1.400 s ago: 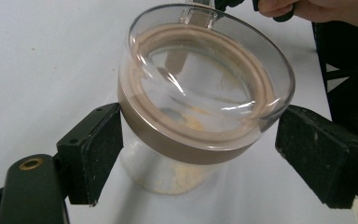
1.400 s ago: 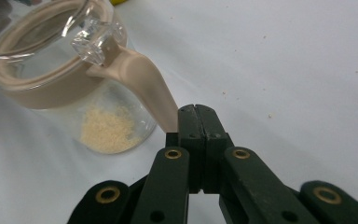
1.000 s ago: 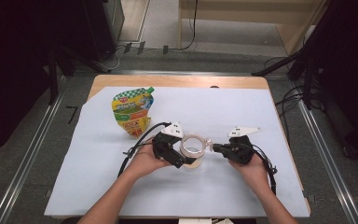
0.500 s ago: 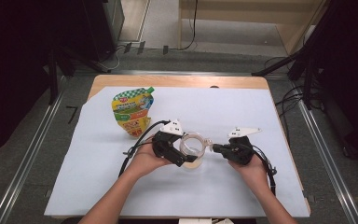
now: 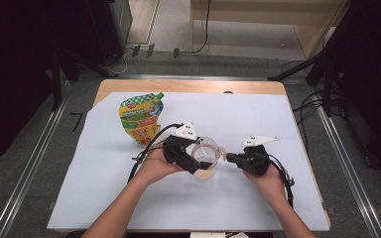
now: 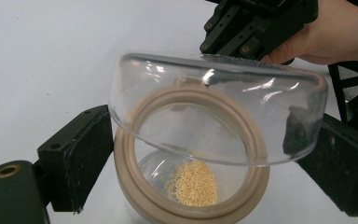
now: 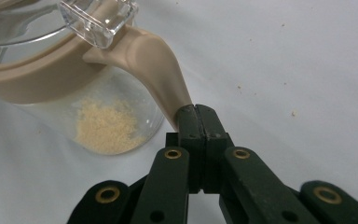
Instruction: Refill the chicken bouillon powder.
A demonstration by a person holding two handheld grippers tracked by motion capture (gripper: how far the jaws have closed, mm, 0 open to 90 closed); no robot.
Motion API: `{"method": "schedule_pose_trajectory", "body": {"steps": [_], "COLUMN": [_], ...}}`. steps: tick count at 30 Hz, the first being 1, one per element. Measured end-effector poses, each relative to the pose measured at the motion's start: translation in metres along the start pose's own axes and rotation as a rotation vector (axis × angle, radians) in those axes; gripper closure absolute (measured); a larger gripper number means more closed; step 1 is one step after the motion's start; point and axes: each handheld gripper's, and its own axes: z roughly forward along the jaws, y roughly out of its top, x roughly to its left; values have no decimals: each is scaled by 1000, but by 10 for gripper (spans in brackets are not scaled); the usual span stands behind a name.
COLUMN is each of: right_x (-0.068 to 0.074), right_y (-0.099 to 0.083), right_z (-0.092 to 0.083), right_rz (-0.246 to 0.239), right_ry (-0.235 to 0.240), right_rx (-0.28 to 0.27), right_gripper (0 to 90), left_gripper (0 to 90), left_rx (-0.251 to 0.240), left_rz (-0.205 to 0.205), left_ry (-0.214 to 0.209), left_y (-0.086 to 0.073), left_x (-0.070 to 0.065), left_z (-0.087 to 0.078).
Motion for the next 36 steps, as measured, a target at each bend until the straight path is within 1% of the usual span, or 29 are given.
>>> {"method": "schedule_pose_trajectory", "body": {"steps": [3,4,5,6,7,9,10,11,12,13,14,15,17,18,19,20,21,22,23,24,25,26,27,28,29,30,31,33,36], "right_x": [0,0,0,0,1,1,1,1,1,1,1,1,1,1,2,2,2,2,2,2,2,2,2,1,1,1,1,1,1], "right_y": [0,0,0,0,0,0,0,0,0,0,0,0,0,0,0,0,0,0,0,0,0,0,0,0,0,0,0,0,0], "right_z": [0,0,0,0,0,-1,-1,-1,-1,-1,-1,-1,-1,-1,-1,-1,-1,-1,-1,-1,-1,-1,-1,-1,-2,-2,-2,-2,-2], "right_rz": [-1,-2,-5,-5,-4,-7,-10,-12,-11,-11,-4,-8,-10,-10,-12,-13,-13,-13,-13,-13,-13,-13,-13,-20,-25,-28,-27,-29,-25], "right_ry": [-1,-3,-3,-3,1,1,-3,-3,-1,-1,0,-1,0,-1,-2,-2,-2,-2,-2,-1,0,0,0,1,1,2,1,1,3], "right_rx": [1,1,0,0,-1,0,1,-2,-3,-3,-2,-3,-5,-5,-6,-7,-7,-7,-7,-7,-6,-6,-6,-6,-6,-5,-5,-5,-4], "right_gripper": [900,900,900,900,900,900,900,900,900,900,900,900,900,900,900,900,900,900,900,900,900,900,900,900,900,900,900,900,900], "left_gripper": [84,84,85,139,167,176,176,218,262,325,388,430,545,587,613,638,669,708,708,761,792,792,816,846,858,870,877,877,876], "left_rx": [0,-7,-10,-21,-44,-45,-37,-36,-40,-40,-42,-45,-56,-56,-43,-26,-23,-23,-19,-14,-2,3,15,33,33,36,36,30,36], "left_rz": [-1,-5,0,2,2,-1,-4,-14,-20,-20,-14,-2,25,25,22,-7,-11,-11,-13,-18,-16,-13,-10,3,3,-11,-11,-25,-29], "left_ry": [5,4,6,-9,-29,-30,-35,-59,-73,-73,-87,-87,-94,-94,-101,-125,-141,-141,-151,-158,-167,-165,-164,-150,-150,-161,-161,-178,-172], "left_y": [1,1,2,3,5,7,8,11,12,12,15,16,18,18,20,22,22,22,22,23,23,23,24,26,26,27,27,29,33], "left_x": [-1,-1,-1,-2,-2,-3,-3,-4,-4,-4,-8,-11,-15,-15,-17,-16,-15,-15,-15,-15,-15,-17,-17,-19,-19,-18,-18,-16,-17], "left_z": [0,0,-1,-2,-4,-4,-3,-3,-4,-4,-5,-5,-6,-6,-5,-3,-3,-3,-2,-1,-1,0,1,3,3,5,5,6,11]}}
